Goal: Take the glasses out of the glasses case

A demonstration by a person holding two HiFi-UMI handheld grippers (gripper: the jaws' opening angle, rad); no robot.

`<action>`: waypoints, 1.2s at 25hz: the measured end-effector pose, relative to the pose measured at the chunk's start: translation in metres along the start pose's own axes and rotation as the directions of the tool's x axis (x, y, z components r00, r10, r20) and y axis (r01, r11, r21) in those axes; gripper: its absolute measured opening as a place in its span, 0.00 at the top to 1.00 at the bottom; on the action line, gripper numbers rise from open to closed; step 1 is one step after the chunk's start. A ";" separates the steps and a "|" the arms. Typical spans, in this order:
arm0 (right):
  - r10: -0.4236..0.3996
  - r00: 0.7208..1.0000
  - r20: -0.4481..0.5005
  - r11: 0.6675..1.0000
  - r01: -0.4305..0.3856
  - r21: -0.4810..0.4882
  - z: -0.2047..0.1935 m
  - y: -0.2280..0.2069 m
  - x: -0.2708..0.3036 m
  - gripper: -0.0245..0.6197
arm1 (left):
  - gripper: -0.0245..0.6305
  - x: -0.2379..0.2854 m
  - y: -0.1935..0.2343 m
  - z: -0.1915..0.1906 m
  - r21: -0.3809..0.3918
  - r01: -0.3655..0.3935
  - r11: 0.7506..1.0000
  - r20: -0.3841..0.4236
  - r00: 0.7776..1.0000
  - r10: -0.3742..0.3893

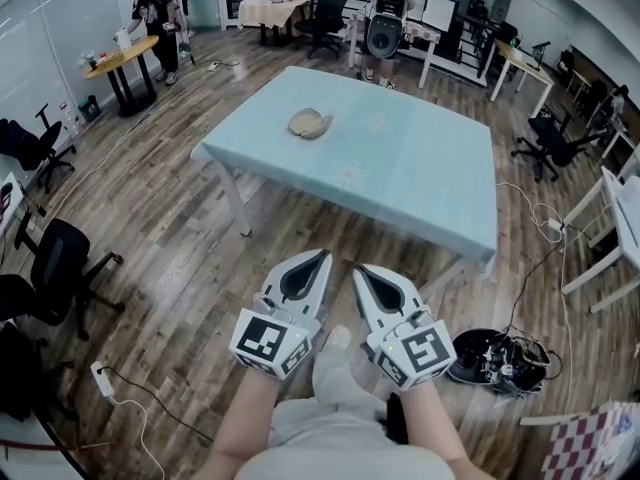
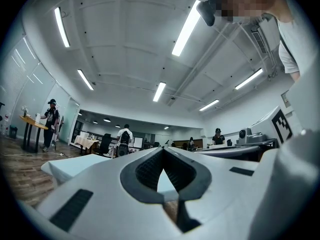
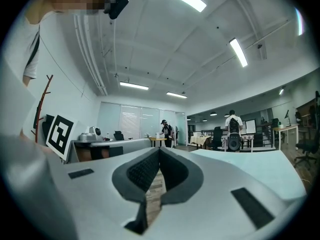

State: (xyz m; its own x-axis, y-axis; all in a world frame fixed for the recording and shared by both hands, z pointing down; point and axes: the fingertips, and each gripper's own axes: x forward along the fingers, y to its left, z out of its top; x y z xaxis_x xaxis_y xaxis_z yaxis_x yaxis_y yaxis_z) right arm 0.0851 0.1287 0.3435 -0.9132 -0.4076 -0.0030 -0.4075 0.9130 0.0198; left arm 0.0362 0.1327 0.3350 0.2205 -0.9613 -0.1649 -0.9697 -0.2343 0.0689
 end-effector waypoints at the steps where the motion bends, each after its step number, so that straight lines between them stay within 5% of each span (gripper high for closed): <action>1: 0.002 1.000 0.001 1.000 -0.002 0.001 0.000 -0.003 0.005 0.95 | 0.95 0.004 0.004 -0.001 0.002 -0.002 1.000 0.000 1.000 0.002; 30: 0.017 0.999 0.034 0.998 -0.019 0.062 0.001 -0.134 0.120 0.95 | 0.95 0.147 0.092 -0.017 0.003 -0.018 1.000 -0.032 0.999 0.018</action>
State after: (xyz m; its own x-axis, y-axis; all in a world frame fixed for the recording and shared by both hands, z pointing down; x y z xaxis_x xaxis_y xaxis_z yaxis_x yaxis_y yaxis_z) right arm 0.0299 -0.0427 0.3397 -0.9197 -0.3909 -0.0363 -0.3893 0.9201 -0.0426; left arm -0.0192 -0.0331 0.3339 0.2066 -0.9695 -0.1320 -0.9737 -0.2169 0.0692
